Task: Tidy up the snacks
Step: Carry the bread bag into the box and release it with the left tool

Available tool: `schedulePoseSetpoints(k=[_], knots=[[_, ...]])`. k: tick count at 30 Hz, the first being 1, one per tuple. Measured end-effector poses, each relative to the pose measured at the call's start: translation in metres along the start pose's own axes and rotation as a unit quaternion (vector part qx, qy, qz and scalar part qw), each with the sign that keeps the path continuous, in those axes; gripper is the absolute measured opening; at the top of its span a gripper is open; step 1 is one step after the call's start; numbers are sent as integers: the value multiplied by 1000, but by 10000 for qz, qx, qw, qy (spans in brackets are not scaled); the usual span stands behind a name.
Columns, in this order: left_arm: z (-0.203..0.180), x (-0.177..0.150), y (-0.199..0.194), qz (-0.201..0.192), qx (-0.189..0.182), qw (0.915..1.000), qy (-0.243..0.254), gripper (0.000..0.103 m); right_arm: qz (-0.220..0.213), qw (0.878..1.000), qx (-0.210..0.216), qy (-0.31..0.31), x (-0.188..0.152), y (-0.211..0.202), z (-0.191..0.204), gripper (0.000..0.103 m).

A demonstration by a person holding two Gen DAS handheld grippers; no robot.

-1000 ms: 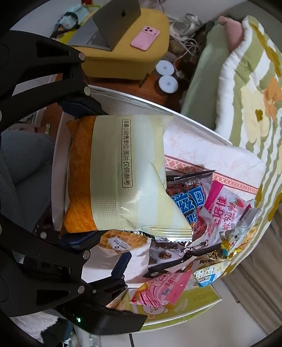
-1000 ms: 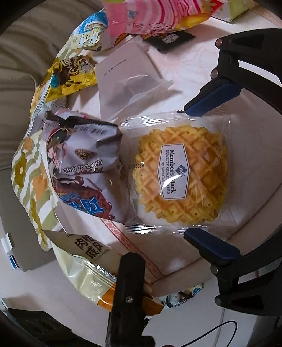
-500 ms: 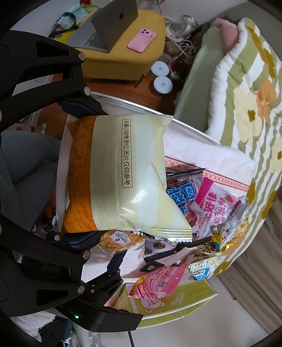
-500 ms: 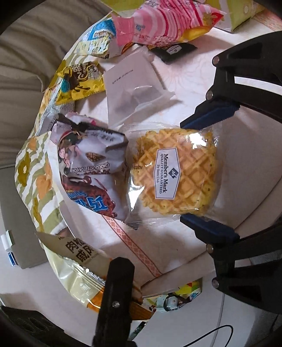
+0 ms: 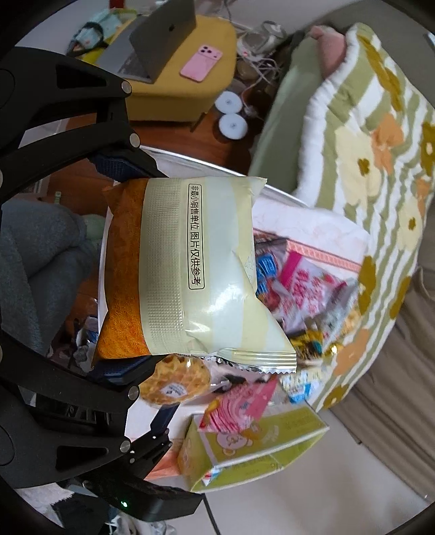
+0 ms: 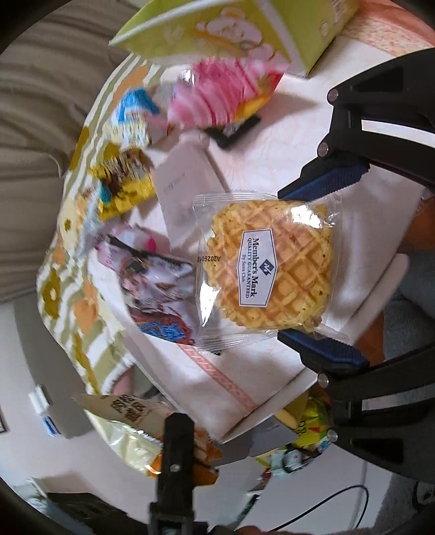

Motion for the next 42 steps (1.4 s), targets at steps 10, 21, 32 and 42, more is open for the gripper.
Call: schedulePoseSetpoints(k=[10, 21, 32, 42], knots=[[-53, 42, -28, -471, -430, 9968, 487, 81, -742, 9949, -460, 505, 37, -79, -34, 70], [-157, 103, -22, -857, -600, 9891, 1040, 81, -1498, 9769, -653, 1377, 60, -158, -144, 70], [-333, 144, 44, -833, -887, 9785, 1668, 81, -1694, 9647, -980, 1765, 61, -201, -285, 70], [-435, 158, 126, -324, -455, 9712, 2315, 82, -1531, 9616, -818, 2127, 63, -193, -371, 70]])
Point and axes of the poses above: each gripper's, at about its wrist camera, not at the fingertips, and y roughly the way its jaws point, z to its left, x to its top, the point moved 8 cm from there along y, roughly the way its jaws point, and after that the axes turned 1 degree about z, right-handed, at the moved point
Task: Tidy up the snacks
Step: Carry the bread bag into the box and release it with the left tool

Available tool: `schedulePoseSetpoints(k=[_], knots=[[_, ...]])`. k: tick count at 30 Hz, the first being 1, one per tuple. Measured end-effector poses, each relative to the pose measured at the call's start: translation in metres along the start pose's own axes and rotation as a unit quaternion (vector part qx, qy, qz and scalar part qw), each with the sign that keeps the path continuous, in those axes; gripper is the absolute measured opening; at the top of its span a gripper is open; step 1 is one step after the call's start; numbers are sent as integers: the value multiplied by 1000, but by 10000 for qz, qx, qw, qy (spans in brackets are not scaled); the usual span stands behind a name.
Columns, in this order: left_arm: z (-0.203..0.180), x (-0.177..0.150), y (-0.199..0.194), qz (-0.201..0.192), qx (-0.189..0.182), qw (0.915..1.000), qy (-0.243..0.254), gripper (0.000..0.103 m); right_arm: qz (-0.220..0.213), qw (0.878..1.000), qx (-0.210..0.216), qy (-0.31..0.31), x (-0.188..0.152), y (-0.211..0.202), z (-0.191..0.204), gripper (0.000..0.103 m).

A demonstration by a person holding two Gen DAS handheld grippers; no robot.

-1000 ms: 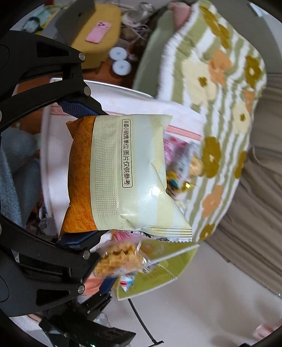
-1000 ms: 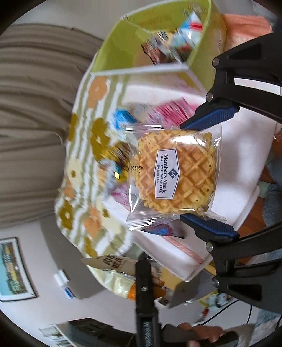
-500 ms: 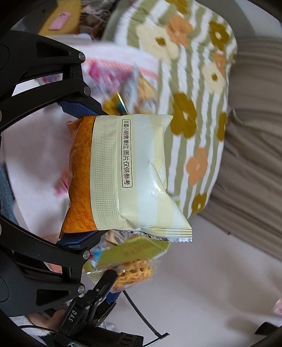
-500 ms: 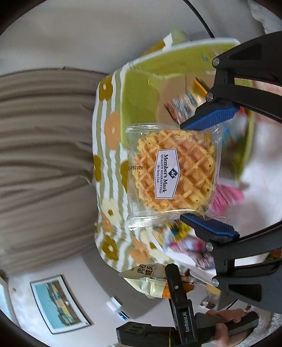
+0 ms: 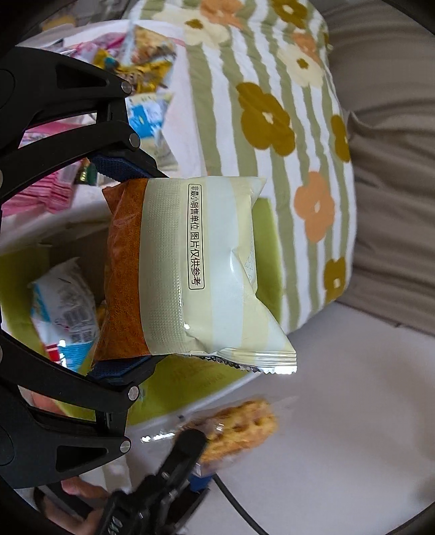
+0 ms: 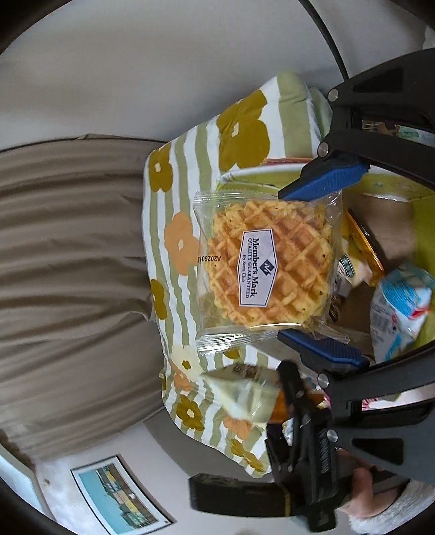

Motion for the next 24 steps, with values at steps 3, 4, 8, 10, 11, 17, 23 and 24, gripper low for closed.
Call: schedulePoseSetpoints(k=[3, 4, 8, 10, 11, 17, 23, 24], knots=[[-10, 8, 20, 134, 212, 9993, 284, 83, 100, 9999, 31, 134, 1, 9, -9, 70], [-11, 10, 26, 175, 244, 9990, 341, 83, 143, 9997, 30, 183, 4, 14, -13, 70], [-12, 12, 46, 483, 179, 9980, 367, 90, 249, 9989, -7, 408, 7, 26, -26, 70], [-10, 11, 56, 664, 215, 9968, 399, 97, 274, 9985, -27, 481, 7, 30, -30, 70], [-8, 11, 58, 693, 268, 9963, 442, 98, 285, 9983, -48, 511, 7, 31, -32, 70], [-3, 1, 51, 708, 150, 9961, 505, 98, 394, 9972, -90, 636, 3, 38, -34, 70], [4, -3, 39, 675, 139, 9967, 437, 98, 439, 9971, -87, 608, -1, 37, -28, 70], [6, -4, 35, 651, 155, 9968, 434, 98, 435, 9973, -86, 589, -1, 36, -27, 70]])
Point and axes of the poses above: each gripper's, at about its wrist camera, not at the fingertips, and y roughly the way its jaws point, z to its left, x to its top, the point moved 8 cm from there along y, roughly the way its jaws point, and after that the axes turned 1 degree about z, right-handed, at the moved point
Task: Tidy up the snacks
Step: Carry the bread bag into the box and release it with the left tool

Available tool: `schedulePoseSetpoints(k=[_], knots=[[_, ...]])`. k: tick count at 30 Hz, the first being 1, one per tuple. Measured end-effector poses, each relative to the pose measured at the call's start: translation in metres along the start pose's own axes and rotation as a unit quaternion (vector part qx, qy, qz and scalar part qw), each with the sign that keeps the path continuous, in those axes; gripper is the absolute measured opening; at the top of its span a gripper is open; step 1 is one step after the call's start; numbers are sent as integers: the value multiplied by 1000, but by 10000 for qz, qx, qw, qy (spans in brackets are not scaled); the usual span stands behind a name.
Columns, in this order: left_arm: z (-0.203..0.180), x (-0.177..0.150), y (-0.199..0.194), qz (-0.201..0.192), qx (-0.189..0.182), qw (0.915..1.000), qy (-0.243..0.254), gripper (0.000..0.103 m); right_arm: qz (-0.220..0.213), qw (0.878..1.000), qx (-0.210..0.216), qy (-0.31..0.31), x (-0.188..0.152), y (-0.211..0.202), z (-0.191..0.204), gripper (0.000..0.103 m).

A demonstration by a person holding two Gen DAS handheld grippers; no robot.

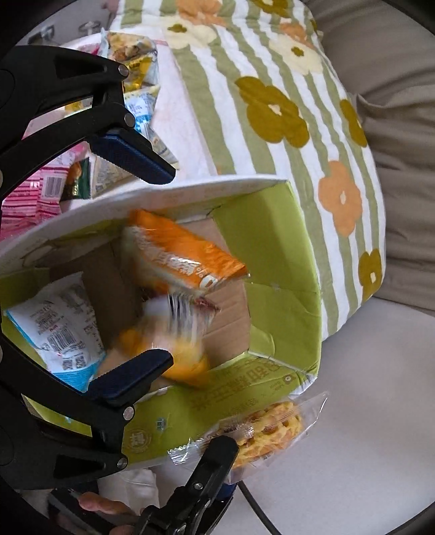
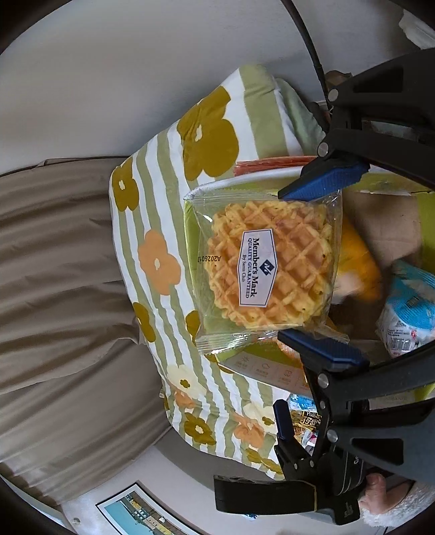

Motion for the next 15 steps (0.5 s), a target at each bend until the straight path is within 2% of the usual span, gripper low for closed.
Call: schedulePoseSetpoints(k=[10, 14, 15], knots=[[20, -28, -20, -101, 147, 9993, -323, 98, 187, 9997, -40, -137, 6, 14, 5, 70], [28, -37, -29, -160, 226, 9984, -491, 98, 181, 9996, -24, -227, 12, 23, 10, 72], [30, -39, -31, -160, 243, 9981, -539, 98, 189, 9996, 13, -233, 12, 26, 11, 76]])
Point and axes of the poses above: each gripper's, at about its wrist camera, not at the fingertips, and y roughly the way its jaws point, z to its left, x to its top, the point moved 8 cm from there along y, roughly the way its jaws point, and after that the axes turned 1 degree about z, right-handed, at the moved point
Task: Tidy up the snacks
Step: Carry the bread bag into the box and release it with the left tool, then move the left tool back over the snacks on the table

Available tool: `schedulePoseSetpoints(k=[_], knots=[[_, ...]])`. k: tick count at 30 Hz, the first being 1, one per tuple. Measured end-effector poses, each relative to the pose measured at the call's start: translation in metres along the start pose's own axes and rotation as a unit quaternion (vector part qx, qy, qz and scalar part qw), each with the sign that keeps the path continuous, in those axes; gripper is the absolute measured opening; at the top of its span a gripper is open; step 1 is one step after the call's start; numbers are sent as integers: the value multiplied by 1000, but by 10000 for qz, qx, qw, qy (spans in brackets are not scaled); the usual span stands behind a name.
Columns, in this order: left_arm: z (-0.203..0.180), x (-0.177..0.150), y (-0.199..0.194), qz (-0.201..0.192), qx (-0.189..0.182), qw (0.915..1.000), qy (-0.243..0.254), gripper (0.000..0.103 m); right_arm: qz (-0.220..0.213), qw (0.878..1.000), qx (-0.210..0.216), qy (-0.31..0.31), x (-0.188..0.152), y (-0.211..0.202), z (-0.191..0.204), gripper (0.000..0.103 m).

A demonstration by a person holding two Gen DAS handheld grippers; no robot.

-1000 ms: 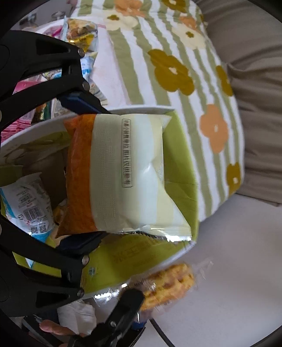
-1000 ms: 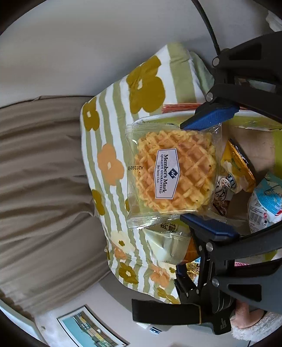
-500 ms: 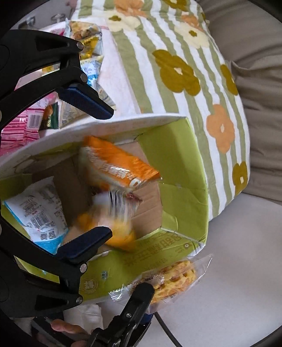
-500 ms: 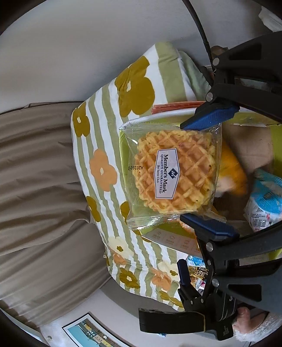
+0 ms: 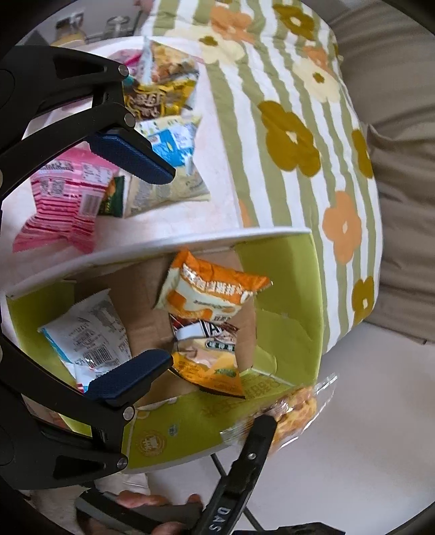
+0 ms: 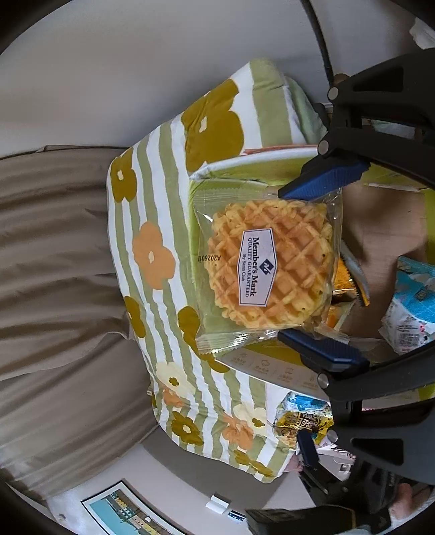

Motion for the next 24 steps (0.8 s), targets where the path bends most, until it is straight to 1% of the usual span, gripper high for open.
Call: schedulePoseSetpoints(k=[1, 3, 4, 6, 10, 14, 18, 24], knots=[[3, -3, -1, 4, 2, 10000, -56, 98, 6, 10000, 15, 6, 0, 2, 1, 87], [8, -7, -2, 37, -8, 9998, -172, 98, -117, 9999, 80, -17, 2, 2, 5, 95], [11, -11, -3, 40, 9, 9997, -221, 98, -234, 9997, 24, -72, 3, 0, 5, 96], [14, -16, -3, 60, 50, 9996, -279, 98, -298, 9994, -38, -181, 3, -1, 7, 96], [18, -25, -5, 76, 87, 9992, -386, 98, -119, 9997, 71, -215, -10, -3, 9, 96], [17, -29, -11, 10, 128, 9990, -435, 98, 12, 9996, 184, -228, -21, -8, 12, 96], [15, -32, -28, -150, 211, 9985, -483, 98, -40, 9991, 298, -307, -24, -22, 19, 96], [19, -43, -68, -511, 421, 9956, -664, 99, -297, 9956, 575, -676, -23, -49, 44, 96]])
Point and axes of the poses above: each gripper's, at about its wrist camera, not at the fingertips, and y roughly the way its jaws point, z to its left, x to its top, the point moved 8 cm from there along y, roughly the way its jaws point, and after that the axes turned 1 degree about z, right-handed, at the moved point
